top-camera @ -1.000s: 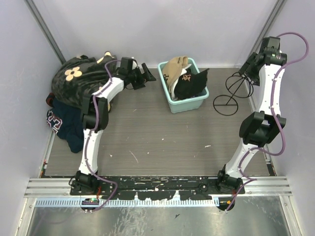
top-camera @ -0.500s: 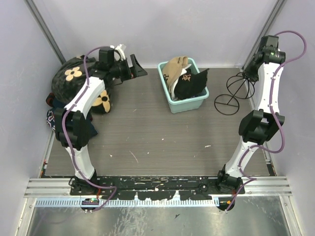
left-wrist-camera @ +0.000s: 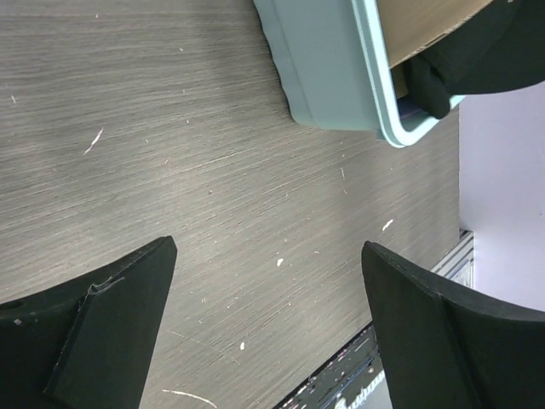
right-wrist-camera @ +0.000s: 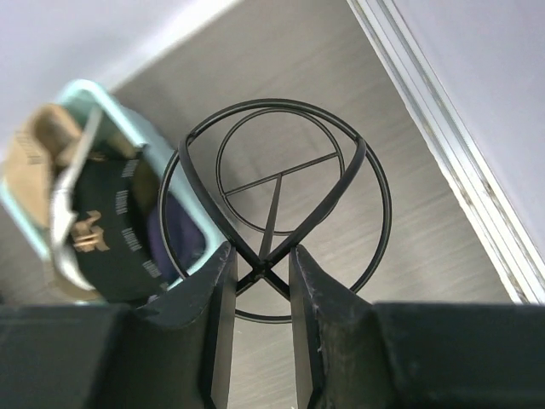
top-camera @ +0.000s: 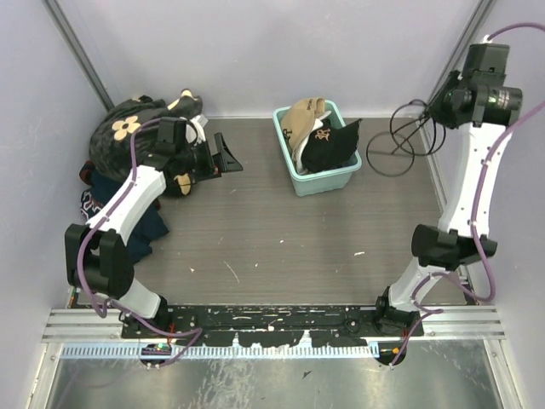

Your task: Stack the hats

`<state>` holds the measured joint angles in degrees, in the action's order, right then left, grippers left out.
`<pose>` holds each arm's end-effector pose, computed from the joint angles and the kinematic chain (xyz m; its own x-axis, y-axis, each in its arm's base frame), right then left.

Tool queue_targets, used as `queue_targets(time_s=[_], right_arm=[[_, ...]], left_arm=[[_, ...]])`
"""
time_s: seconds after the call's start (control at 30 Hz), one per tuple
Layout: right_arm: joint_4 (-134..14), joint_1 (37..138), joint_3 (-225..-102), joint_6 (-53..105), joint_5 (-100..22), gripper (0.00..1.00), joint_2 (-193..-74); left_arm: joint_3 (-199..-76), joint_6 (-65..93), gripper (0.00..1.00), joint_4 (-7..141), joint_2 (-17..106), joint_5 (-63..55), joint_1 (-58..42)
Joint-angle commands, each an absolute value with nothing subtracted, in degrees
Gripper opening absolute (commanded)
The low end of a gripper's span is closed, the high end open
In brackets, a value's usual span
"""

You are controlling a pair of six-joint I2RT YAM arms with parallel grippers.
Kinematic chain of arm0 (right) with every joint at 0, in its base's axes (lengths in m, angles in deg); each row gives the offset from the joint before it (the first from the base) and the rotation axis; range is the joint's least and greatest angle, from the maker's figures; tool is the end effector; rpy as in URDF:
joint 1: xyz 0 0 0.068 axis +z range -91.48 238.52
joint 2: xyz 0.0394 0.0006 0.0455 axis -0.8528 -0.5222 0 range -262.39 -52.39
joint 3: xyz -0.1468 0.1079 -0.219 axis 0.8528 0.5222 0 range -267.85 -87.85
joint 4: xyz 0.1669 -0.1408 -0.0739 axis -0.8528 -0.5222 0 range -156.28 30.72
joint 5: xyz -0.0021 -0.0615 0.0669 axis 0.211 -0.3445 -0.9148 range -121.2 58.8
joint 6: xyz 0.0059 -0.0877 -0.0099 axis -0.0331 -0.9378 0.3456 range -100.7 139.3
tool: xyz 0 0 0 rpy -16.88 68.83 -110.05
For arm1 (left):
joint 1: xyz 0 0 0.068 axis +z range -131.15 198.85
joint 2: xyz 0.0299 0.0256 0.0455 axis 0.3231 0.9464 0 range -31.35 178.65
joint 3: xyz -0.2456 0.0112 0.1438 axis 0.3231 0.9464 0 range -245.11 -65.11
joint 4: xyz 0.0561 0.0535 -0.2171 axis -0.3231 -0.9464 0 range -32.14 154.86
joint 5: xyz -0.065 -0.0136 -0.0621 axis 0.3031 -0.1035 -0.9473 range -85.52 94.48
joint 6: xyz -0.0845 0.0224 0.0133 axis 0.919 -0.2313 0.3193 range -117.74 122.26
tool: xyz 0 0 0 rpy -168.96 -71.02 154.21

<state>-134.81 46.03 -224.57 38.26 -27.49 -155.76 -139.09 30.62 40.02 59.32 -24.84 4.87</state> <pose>0.3315 -0.0787 0.4465 -0.5346 0.4505 -0.7150 0.4613 0.8645 0.1997 0.3303 -0.1218 0.2921 -0.8352 -0.2189 -0.5045 0.1927 0.7428 -0.6412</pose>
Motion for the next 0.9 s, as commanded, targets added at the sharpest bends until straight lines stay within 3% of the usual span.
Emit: queue_targets(time_s=[0.0,0.23,0.47,0.67,0.87], right_arm=[[-126.9,46.8,-228.7,41.0,-32.1,0.01,-143.8],[-113.3,47.1,-220.8,43.6,-43.3,0.01,-133.6],[-111.2,48.8,-227.4,51.8,-54.2,0.01,-136.0],[-113.6,58.4,-228.6,53.7,-54.5,0.01,-139.2],[-117.9,74.5,-229.1,51.8,-48.2,0.01,-143.2]], left_arm=[[-138.9,29.1,0.98,36.8,55.4,-24.2,5.2],[-139.7,26.3,0.98,31.9,50.6,-19.7,5.7],[-139.3,27.7,0.98,29.4,47.7,-17.2,11.9],[-141.1,27.4,0.98,24.1,47.6,-13.0,15.2],[-141.2,28.6,0.98,22.6,46.0,-12.8,18.9]])
